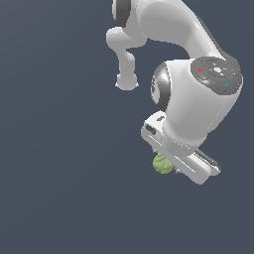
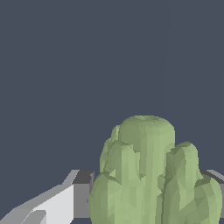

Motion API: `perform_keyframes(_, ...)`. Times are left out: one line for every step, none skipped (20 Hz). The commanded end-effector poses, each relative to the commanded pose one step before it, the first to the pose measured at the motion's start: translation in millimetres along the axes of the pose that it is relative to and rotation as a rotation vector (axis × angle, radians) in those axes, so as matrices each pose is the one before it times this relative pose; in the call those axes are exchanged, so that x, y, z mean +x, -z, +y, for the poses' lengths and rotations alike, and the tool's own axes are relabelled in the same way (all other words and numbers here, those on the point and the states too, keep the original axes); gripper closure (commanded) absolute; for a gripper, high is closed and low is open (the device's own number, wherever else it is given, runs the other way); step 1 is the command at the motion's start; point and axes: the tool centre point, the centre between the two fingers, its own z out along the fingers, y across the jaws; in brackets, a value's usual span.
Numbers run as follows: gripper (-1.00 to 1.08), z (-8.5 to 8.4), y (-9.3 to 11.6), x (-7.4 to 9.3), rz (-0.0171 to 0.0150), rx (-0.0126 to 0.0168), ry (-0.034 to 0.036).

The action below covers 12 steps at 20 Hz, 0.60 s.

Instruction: Pick up the object and move it to a goal position.

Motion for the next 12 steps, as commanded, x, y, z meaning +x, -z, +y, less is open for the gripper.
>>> perform_keyframes(1.08,-10.94,13.2,-7.74,-0.00026,-0.00116,-0.00116)
perform_keyframes(1.08,-3.74,4.44,-2.57,-0.00023,0.00038,0.00021)
perform_keyframes(1.08,-3.34,3.8,-2.18,0.0,0.0,0.0)
perform_keyframes(1.08,-2.98,3.37,-1.92,0.0,0.0,0.0)
perform_keyframes(1.08,-2.66,2.98,-1.69,0.0,0.0,0.0)
perform_keyframes(1.08,-2.36,2.63,-1.48,0.0,0.0,0.0)
perform_keyframes(1.08,-2.09,2.32,-1.29,0.0,0.0,0.0)
perform_keyframes(1.08,-1.9,2.07,-1.22,-0.00033,0.00024,0.00027)
perform_keyframes(1.08,-1.63,1.78,-0.97,0.0,0.0,0.0)
perform_keyframes(1.08,-1.43,1.55,-0.84,0.0,0.0,0.0)
perform_keyframes(1.08,-1.25,1.34,-0.72,0.0,0.0,0.0)
perform_keyframes(1.08,-1.08,1.15,-0.61,0.0,0.0,0.0)
